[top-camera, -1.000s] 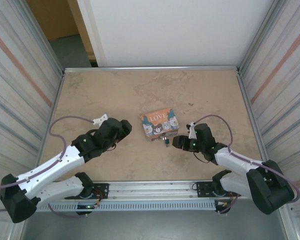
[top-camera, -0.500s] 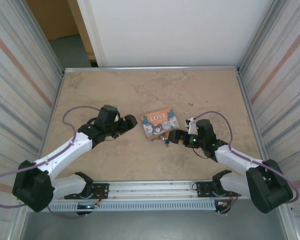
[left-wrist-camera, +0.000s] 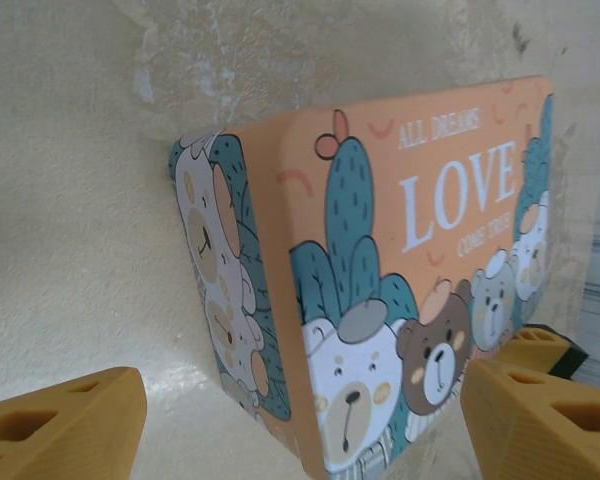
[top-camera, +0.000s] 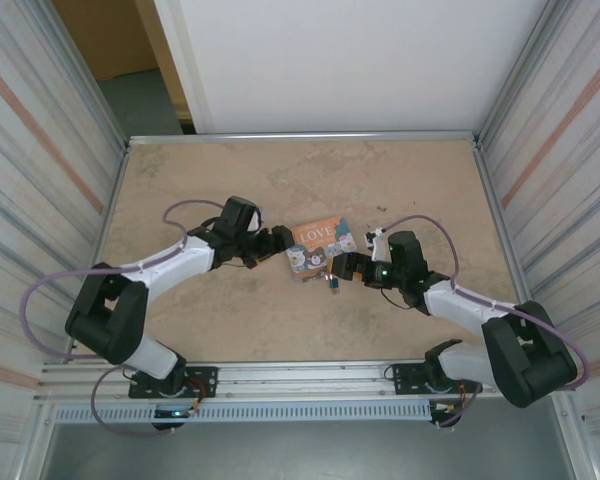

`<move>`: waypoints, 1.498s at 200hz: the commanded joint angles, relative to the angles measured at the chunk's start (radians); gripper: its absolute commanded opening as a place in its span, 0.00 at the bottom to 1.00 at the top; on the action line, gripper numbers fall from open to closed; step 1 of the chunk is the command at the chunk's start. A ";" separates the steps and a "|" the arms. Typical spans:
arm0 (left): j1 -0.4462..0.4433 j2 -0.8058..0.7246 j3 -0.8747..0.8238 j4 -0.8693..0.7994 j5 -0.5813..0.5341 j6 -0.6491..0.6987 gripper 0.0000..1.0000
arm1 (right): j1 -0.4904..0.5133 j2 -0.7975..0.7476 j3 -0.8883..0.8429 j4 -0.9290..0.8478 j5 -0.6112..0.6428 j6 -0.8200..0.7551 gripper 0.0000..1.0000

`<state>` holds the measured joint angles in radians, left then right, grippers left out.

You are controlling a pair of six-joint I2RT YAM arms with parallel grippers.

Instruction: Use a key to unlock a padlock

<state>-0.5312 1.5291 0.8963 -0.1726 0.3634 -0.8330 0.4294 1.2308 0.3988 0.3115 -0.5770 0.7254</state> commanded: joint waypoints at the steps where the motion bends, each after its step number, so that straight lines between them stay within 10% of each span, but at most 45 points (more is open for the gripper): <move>1: 0.008 0.035 0.028 0.030 0.040 0.029 0.82 | -0.009 0.016 0.034 0.019 -0.017 -0.005 0.99; 189: -0.003 0.032 -0.145 0.073 -0.002 -0.012 0.81 | -0.023 0.202 0.197 -0.025 -0.033 -0.128 1.00; 299: 0.004 -0.215 -0.091 -0.016 -0.047 0.038 0.82 | -0.063 -0.004 0.083 -0.129 -0.019 -0.214 0.99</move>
<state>-0.5301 1.3987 0.7834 -0.1329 0.3565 -0.8322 0.3782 1.2701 0.5137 0.2203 -0.5922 0.5552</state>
